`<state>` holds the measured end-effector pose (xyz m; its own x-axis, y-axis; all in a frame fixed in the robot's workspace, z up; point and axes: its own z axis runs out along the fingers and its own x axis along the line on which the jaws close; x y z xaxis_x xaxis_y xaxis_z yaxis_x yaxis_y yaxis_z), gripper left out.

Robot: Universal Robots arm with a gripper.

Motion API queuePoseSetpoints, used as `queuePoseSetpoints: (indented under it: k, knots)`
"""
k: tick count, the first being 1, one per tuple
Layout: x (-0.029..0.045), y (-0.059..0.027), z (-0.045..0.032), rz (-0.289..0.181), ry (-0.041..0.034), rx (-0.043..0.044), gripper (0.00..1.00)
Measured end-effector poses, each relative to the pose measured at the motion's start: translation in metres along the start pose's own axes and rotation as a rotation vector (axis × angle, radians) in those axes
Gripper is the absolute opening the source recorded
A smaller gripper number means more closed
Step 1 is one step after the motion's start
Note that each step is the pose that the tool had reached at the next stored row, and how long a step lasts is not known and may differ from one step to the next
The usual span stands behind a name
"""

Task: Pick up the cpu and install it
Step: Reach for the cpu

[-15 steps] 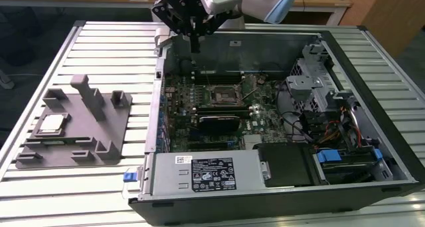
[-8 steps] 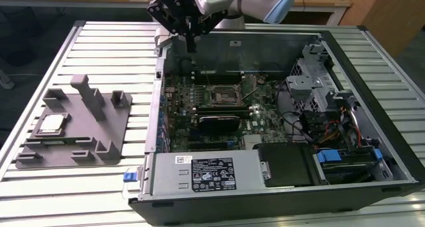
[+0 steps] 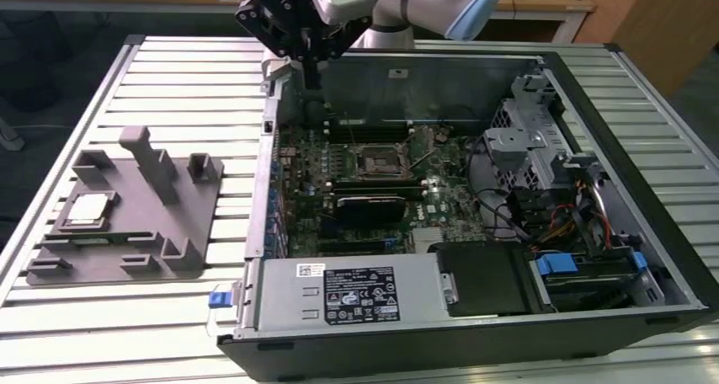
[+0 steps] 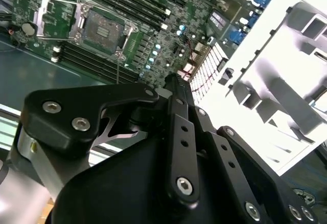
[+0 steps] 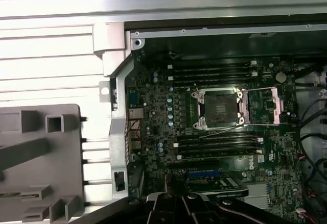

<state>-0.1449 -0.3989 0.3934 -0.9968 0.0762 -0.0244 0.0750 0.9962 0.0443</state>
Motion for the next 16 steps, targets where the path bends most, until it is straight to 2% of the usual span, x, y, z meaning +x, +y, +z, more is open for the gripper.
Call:
queuePoseSetpoints:
  k: [16]
  knots:
    - [0.0318,-0.0024,-0.0009,0.001,0.0000,0.0000,0.11]
